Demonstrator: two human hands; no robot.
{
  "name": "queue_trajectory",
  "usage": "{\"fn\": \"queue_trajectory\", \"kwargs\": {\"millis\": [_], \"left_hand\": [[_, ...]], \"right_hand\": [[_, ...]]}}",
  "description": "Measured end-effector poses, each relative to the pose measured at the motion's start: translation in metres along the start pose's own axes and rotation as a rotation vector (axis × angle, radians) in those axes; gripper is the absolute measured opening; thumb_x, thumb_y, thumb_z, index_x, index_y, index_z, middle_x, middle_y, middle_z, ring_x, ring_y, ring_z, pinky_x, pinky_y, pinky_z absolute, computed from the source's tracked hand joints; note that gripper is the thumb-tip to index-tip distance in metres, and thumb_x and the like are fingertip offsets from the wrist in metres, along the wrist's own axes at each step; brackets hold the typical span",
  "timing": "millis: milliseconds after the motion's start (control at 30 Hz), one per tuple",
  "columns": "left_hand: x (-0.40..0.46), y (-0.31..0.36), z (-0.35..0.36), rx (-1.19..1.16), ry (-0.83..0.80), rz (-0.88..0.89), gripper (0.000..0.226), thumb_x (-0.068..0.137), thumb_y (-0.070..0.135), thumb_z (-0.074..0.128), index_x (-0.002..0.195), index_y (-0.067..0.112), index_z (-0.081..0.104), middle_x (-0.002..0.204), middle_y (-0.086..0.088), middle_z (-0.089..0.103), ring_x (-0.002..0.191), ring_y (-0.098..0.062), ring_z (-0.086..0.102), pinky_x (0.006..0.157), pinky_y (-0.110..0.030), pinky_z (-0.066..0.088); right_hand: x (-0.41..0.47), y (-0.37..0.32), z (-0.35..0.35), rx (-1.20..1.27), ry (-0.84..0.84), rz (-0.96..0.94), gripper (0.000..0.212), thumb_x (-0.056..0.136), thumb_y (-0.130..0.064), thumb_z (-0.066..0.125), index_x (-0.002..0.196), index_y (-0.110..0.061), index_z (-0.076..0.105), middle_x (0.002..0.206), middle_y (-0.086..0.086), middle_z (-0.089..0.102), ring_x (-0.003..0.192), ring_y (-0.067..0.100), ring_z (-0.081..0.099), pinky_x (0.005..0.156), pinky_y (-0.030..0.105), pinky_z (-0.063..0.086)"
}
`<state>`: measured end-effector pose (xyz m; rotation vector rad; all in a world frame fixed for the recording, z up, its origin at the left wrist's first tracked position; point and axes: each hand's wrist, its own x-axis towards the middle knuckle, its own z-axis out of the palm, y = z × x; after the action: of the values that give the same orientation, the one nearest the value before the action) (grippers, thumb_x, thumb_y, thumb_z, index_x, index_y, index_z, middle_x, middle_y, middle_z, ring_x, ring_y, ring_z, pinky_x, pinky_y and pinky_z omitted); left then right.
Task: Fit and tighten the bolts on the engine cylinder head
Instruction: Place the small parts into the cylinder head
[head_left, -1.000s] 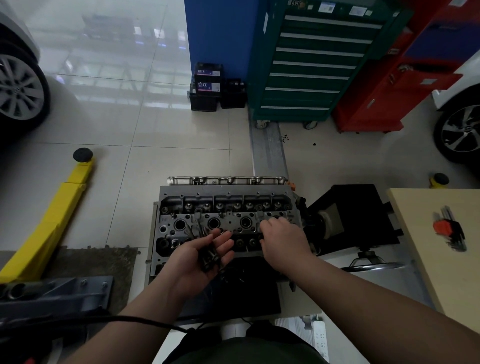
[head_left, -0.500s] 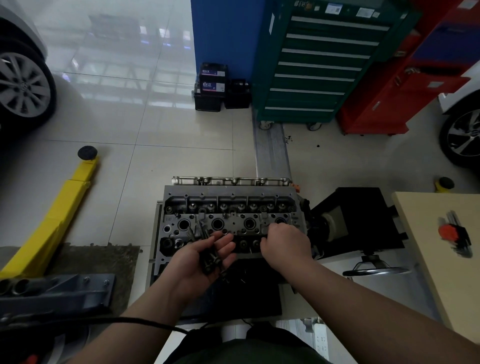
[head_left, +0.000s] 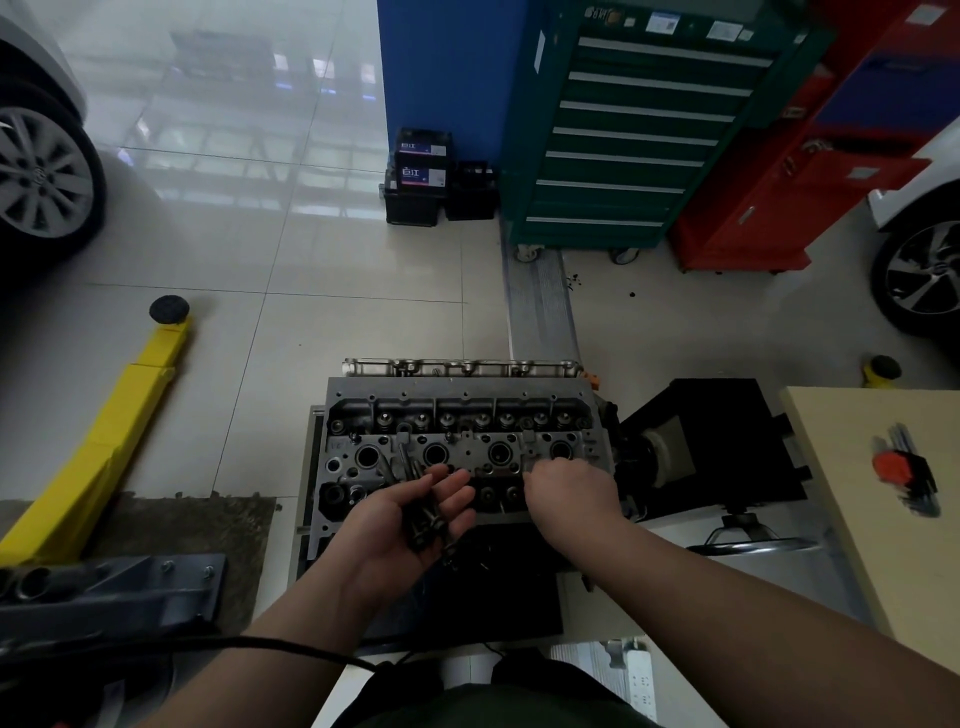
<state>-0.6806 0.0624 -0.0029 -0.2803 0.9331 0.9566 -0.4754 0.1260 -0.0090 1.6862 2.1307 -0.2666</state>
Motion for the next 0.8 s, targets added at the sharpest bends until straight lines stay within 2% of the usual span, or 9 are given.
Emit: {"fn": "queue_trajectory", "kwargs": {"millis": [167,200,267,333,433,467,567,667,800], "left_hand": [[0.002,0.004,-0.006,0.001,-0.019,-0.006,0.025,0.109,0.01,0.044,0.127,0.003,0.06,0.121,-0.021,0.074,0.095,-0.033,0.078,0.076,-0.049,0.066],[0.003,0.005,-0.007,-0.008,-0.024,-0.002,0.026,0.109,0.01,0.044,0.127,0.003,0.06,0.123,-0.021,0.074,0.099,-0.033,0.078,0.078,-0.049,0.065],[0.004,0.007,-0.008,-0.042,-0.044,0.013,0.026,0.108,0.01,0.044,0.127,0.003,0.06,0.125,-0.021,0.073,0.105,-0.034,0.076,0.08,-0.048,0.065],[0.004,0.008,-0.008,-0.058,-0.063,0.044,0.024,0.108,0.012,0.045,0.124,0.006,0.061,0.127,-0.018,0.073,0.108,-0.031,0.075,0.083,-0.046,0.064],[0.003,0.009,-0.007,-0.074,-0.075,0.078,0.023,0.108,0.014,0.045,0.12,0.011,0.064,0.127,-0.015,0.074,0.108,-0.026,0.076,0.095,-0.047,0.053],[0.003,0.01,-0.007,-0.08,-0.082,0.078,0.022,0.107,0.014,0.046,0.118,0.012,0.065,0.127,-0.015,0.073,0.108,-0.026,0.075,0.096,-0.047,0.052],[0.0,0.012,-0.008,-0.075,-0.107,0.075,0.024,0.105,0.013,0.047,0.121,0.013,0.065,0.129,-0.016,0.072,0.109,-0.027,0.075,0.094,-0.048,0.052],[-0.003,0.018,-0.014,-0.041,-0.117,0.075,0.033,0.102,0.014,0.05,0.133,0.011,0.062,0.132,-0.018,0.071,0.114,-0.032,0.073,0.09,-0.05,0.059],[-0.003,0.023,-0.029,-0.066,-0.084,0.048,0.035,0.108,0.012,0.045,0.141,0.006,0.055,0.131,-0.024,0.069,0.113,-0.037,0.072,0.077,-0.048,0.065]], "right_hand": [[-0.017,-0.009,-0.031,0.116,0.147,-0.011,0.051,0.102,-0.06,0.03,0.103,-0.022,0.063,0.101,0.003,0.067,0.096,0.028,0.064,0.069,0.038,0.043],[-0.023,-0.015,-0.036,0.197,0.143,-0.035,0.05,0.099,-0.065,0.03,0.095,-0.026,0.061,0.095,-0.001,0.066,0.091,0.025,0.064,0.068,0.037,0.045],[-0.035,-0.029,-0.046,0.467,-0.005,-0.066,0.05,0.091,-0.07,0.036,0.081,-0.028,0.059,0.081,-0.006,0.064,0.079,0.019,0.062,0.063,0.034,0.044],[-0.047,-0.046,-0.052,0.746,-0.173,-0.064,0.043,0.089,-0.063,0.05,0.084,-0.024,0.068,0.078,-0.002,0.068,0.075,0.017,0.064,0.064,0.036,0.048],[-0.058,-0.065,-0.051,1.007,-0.238,-0.049,0.021,0.095,-0.037,0.066,0.095,-0.018,0.076,0.085,0.0,0.074,0.081,0.015,0.069,0.08,0.038,0.055],[-0.06,-0.069,-0.05,1.08,-0.244,-0.024,0.017,0.095,-0.031,0.069,0.098,-0.017,0.077,0.085,-0.001,0.074,0.08,0.013,0.068,0.08,0.035,0.056],[-0.065,-0.076,-0.049,1.322,-0.278,0.094,0.015,0.092,-0.018,0.076,0.105,-0.011,0.075,0.085,0.002,0.072,0.072,0.008,0.064,0.062,0.024,0.052],[-0.067,-0.074,-0.053,1.47,-0.159,0.188,0.01,0.09,-0.018,0.077,0.1,-0.015,0.075,0.087,-0.001,0.074,0.07,0.009,0.067,0.06,0.02,0.052],[-0.054,-0.048,-0.067,1.472,0.233,0.226,0.013,0.086,-0.023,0.083,0.095,-0.027,0.074,0.088,-0.008,0.076,0.079,0.005,0.071,0.068,0.018,0.056]]}}
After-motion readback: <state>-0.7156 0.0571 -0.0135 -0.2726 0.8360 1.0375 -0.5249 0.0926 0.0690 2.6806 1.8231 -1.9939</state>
